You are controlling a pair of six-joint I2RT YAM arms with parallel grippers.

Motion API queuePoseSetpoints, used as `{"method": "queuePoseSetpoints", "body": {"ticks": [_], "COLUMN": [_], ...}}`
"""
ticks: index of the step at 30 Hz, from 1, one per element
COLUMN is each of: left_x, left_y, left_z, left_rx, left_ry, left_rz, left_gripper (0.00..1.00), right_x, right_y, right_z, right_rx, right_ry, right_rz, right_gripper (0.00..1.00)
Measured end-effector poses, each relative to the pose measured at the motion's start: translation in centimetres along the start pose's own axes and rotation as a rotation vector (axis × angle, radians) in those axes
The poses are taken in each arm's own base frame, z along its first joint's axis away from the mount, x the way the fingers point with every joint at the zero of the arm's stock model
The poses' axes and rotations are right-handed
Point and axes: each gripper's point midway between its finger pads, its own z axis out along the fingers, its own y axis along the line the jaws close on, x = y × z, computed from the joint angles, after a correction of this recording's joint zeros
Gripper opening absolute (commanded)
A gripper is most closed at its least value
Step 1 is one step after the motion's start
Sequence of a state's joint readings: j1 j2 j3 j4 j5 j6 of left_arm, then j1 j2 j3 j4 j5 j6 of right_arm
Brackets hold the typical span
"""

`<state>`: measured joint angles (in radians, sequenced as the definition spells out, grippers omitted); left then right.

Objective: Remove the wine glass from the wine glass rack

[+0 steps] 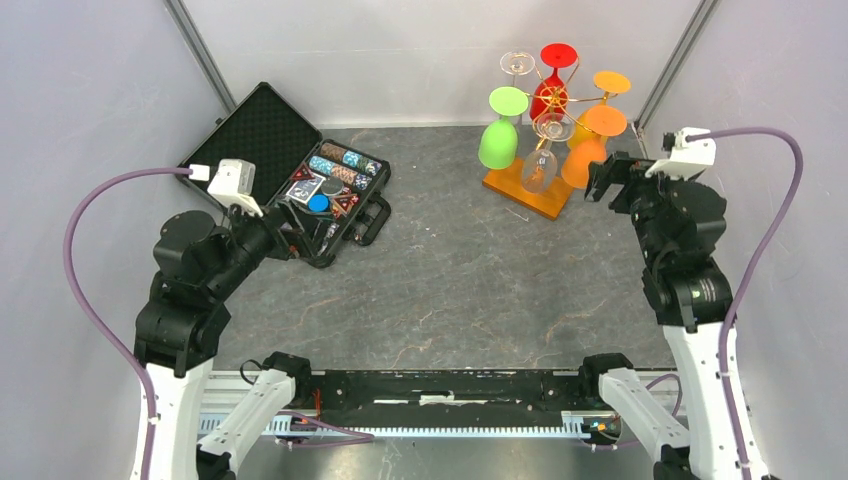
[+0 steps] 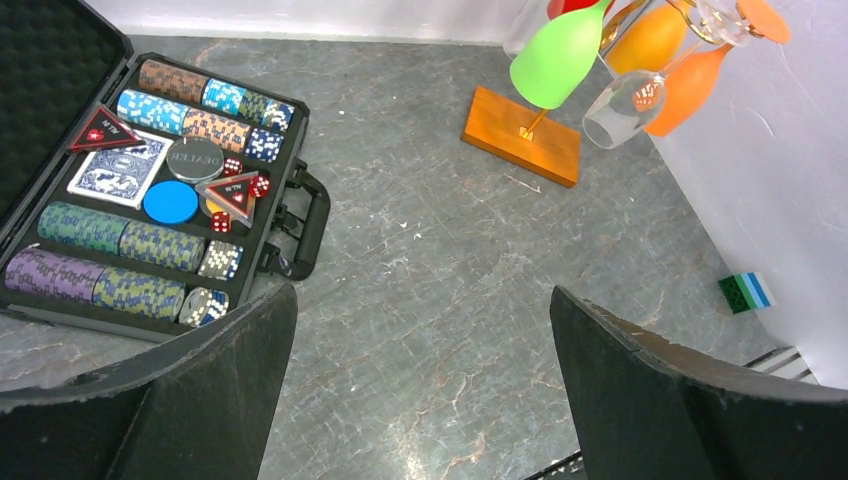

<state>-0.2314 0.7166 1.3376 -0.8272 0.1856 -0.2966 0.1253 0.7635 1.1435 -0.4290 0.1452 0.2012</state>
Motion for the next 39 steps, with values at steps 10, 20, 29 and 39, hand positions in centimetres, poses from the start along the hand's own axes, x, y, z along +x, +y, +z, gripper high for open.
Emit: {"method": "queuePoseSetpoints", "body": {"ticks": [10,20,29,39], "left_x": [1.3,1.2,0.7,1.0], "left_y": [0.8,1.1,1.0,1.2], "left_z": [1.0,1.5,1.7,2.1], "left_rx": [-0.021,-0.033,-0.033,-0.035], "left_ry": [0.030,0.035,0.012,0.018], "left_rz": [-0.006,-0.008,-0.004,-0.005], "left_gripper": [1.00,1.00,1.00,1.00], "right_x": [-4.6,-4.9,-2.4,5.8], "right_y": [0.3,-0.1,1.5,4.7], "right_z": [2.7,4.4,7.5,7.8], "right_rx": [0.058,0.107,0.014,-0.128], "right_ry": [0.005,0.069,0.168,0.242], "right_rz": [0.050,0.070,0.193,0.541], "right_gripper": [0.98,0.84,0.79,0.63]}}
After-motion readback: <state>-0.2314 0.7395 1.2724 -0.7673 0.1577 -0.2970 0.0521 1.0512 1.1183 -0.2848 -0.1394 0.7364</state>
